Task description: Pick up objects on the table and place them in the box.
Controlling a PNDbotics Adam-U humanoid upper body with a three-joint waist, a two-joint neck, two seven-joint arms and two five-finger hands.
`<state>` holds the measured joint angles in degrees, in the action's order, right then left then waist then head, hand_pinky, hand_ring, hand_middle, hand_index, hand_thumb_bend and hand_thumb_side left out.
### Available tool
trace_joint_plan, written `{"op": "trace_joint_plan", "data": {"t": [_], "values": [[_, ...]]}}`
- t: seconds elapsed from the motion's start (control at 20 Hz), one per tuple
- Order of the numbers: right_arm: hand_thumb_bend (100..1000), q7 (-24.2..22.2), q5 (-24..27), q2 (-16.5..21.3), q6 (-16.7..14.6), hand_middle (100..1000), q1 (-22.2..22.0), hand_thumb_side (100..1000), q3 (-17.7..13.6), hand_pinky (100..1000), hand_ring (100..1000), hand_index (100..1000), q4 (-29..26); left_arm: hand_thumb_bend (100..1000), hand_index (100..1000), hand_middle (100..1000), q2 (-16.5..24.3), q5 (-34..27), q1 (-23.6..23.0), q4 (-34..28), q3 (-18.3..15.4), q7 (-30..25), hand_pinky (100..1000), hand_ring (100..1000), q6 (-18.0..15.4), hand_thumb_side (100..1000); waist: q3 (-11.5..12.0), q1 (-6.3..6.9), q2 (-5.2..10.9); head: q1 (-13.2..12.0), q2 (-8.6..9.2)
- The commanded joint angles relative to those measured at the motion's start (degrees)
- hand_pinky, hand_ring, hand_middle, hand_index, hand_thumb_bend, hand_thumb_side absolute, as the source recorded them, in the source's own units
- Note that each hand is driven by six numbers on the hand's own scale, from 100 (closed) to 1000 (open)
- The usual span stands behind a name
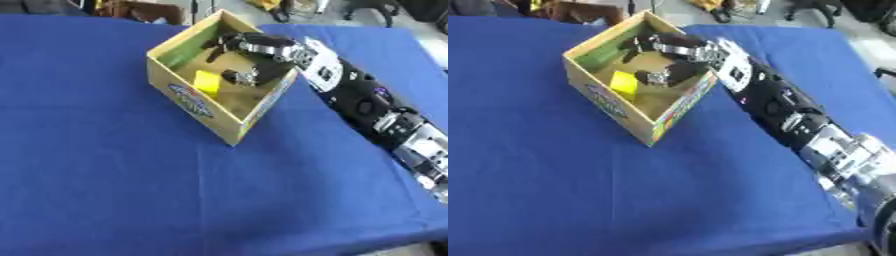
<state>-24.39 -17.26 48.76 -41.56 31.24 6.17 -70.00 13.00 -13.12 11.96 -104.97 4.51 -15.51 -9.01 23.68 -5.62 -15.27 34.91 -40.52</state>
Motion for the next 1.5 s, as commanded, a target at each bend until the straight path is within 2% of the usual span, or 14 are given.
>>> {"op": "trace_joint_plan", "data": {"t": [0.05, 0.15, 0.2, 0.25, 0.3, 0.35, 0.65, 0.9, 1.0, 1.05, 1.15, 1.5], "values": [[126, 2.3, -0.9, 1.9, -1.8, 968, 0.3, 820, -1.3, 1000, 1000, 878, -2.6, 282, 634, 525, 0.5, 0.2, -0.3, -0.3, -0.5, 0.6, 558, 714, 0.0, 936, -1.0, 0.57, 1.75, -0.2, -0.75], [100, 5.7, 1.0, 2.4, -0.9, 925, -0.1, 756, -1.5, 981, 1000, 840, -4.6, 285, 633, 525, 0.5, 0.4, -1.0, 0.1, -1.0, 1.3, 557, 715, 0.0, 933, -2.7, 0.88, 2.66, -0.9, -1.46], [100, 7.1, 2.6, 2.6, 0.1, 895, -0.4, 707, -1.5, 908, 973, 801, -5.6, 286, 633, 525, 0.6, 0.5, -1.3, 0.3, -1.3, 1.7, 556, 716, -0.1, 930, -3.7, 1.07, 3.14, -1.4, -1.75], [100, 8.4, 5.4, 2.7, 1.7, 892, -0.9, 703, -1.5, 893, 972, 792, -7.0, 286, 632, 525, 0.7, 0.7, -1.7, 0.6, -1.7, 2.3, 556, 716, -0.1, 929, -4.9, 1.31, 3.69, -2.2, -2.02], [100, 9.1, 8.6, 2.9, 3.4, 880, -1.5, 902, -1.4, 863, 960, 773, -8.5, 279, 631, 526, 0.7, 0.8, -2.0, 0.8, -2.0, 2.8, 555, 717, -0.1, 931, -6.0, 1.5, 4.14, -2.9, -2.15], [100, 9.5, 12.4, 3.1, 5.3, 877, -2.2, 691, -1.5, 851, 957, 766, -10.5, 286, 631, 526, 0.8, 0.9, -2.3, 1.1, -2.4, 3.4, 555, 718, -0.2, 926, -7.3, 1.73, 4.58, -3.7, -2.21], [100, 7.3, 35.9, 2.0, 17.7, 841, -9.3, 763, -4.7, 692, 894, 716, -27.3, 281, 624, 534, 2.3, 2.5, -3.9, 2.8, -5.4, 7.4, 554, 729, -0.9, 915, -16.4, 3.21, 6.66, -10.2, -2.8], [100, 5.7, 48.2, -2.5, 24.8, 788, -17.5, 795, -8.9, 608, 841, 669, -40.2, 282, 622, 544, 3.0, 4.1, -4.5, 3.6, -7.8, 11.2, 561, 739, -1.6, 903, -22.6, 4.48, 7.35, -15.7, -2.91], [100, 5.2, 50.9, -5.1, 26.7, 784, -20.4, 798, -10.1, 603, 838, 667, -43.4, 283, 622, 544, 2.9, 4.6, -4.8, 3.7, -8.3, 12.4, 561, 740, -1.8, 903, -24.3, 4.88, 7.4, -17.5, -2.69], [100, 4.8, 51.7, -6.6, 27.3, 762, -21.5, 814, -10.5, 566, 816, 661, -44.0, 284, 622, 547, 2.8, 4.7, -4.9, 3.8, -8.5, 12.9, 564, 745, -1.8, 902, -25.0, 5.13, 7.33, -18.6, -2.41], [100, 3.6, 52.6, -9.8, 28.2, 740, -23.6, 831, -11.2, 556, 804, 656, -44.5, 284, 624, 549, 2.6, 4.9, -5.0, 4.0, -8.8, 13.8, 566, 748, -1.8, 901, -26.1, 5.54, 7.11, -20.6, -2.16], [100, 1.3, 52.0, -19.5, 30.8, 690, -27.0, 865, -12.6, 521, 761, 659, -44.6, 282, 632, 558, 2.0, 5.5, -4.9, 4.1, -8.6, 15.0, 570, 758, -1.8, 907, -27.4, 6.41, 6.0, -23.6, -2.83]]}}
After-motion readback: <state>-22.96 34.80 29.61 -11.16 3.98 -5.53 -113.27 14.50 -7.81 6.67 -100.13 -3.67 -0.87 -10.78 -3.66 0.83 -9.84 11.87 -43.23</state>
